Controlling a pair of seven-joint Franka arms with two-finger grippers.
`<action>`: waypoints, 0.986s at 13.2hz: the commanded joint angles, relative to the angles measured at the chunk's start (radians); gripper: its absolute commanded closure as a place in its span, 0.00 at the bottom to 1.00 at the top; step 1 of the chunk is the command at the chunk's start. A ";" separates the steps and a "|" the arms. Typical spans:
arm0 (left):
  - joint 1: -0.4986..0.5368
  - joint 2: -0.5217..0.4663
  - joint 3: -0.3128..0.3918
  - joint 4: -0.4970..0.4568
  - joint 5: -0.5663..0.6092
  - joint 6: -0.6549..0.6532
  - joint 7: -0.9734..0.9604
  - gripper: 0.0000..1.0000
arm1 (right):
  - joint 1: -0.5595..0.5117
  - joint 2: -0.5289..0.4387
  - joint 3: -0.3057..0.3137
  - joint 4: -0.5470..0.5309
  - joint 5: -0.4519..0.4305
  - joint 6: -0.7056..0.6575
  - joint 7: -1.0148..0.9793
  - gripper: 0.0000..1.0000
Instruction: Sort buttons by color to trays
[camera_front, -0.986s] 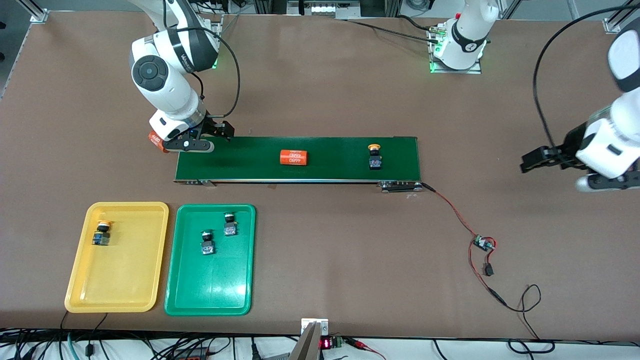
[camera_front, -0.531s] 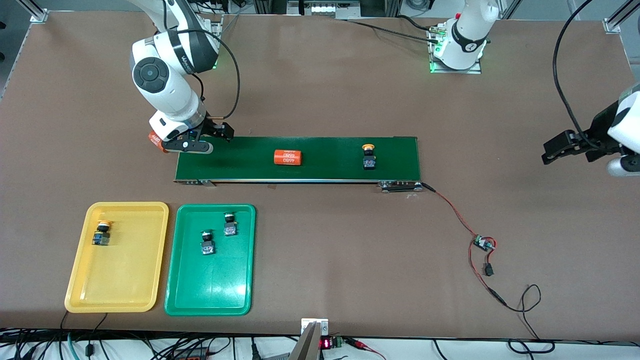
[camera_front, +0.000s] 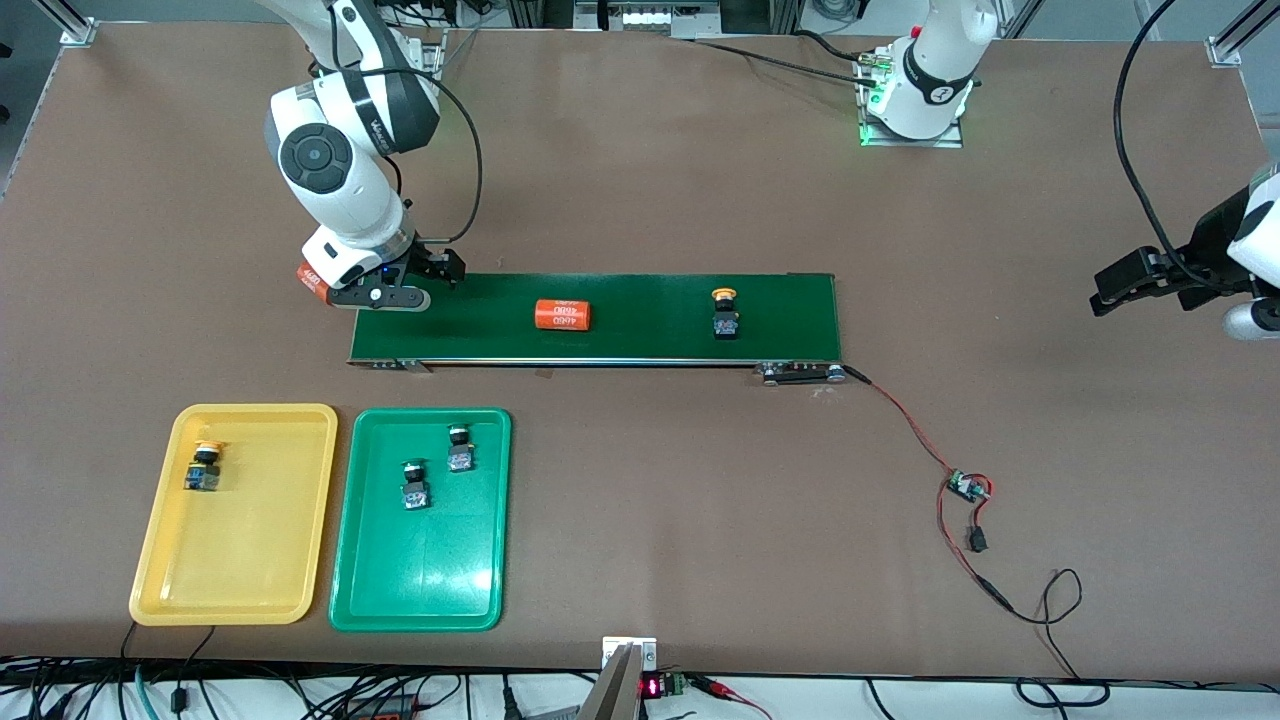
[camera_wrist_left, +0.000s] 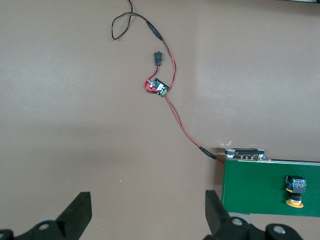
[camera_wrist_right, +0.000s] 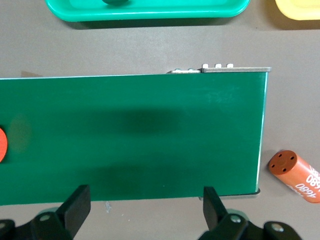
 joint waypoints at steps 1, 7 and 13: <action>0.002 -0.013 -0.005 0.010 0.008 -0.025 0.019 0.00 | 0.000 0.011 -0.003 0.013 -0.012 0.003 -0.006 0.00; 0.005 -0.014 -0.003 0.010 0.007 -0.030 0.021 0.00 | 0.005 0.013 -0.003 0.019 -0.012 -0.001 0.003 0.00; 0.055 -0.006 -0.040 0.008 0.007 -0.025 0.021 0.00 | -0.002 0.016 -0.003 0.019 -0.012 -0.003 -0.004 0.00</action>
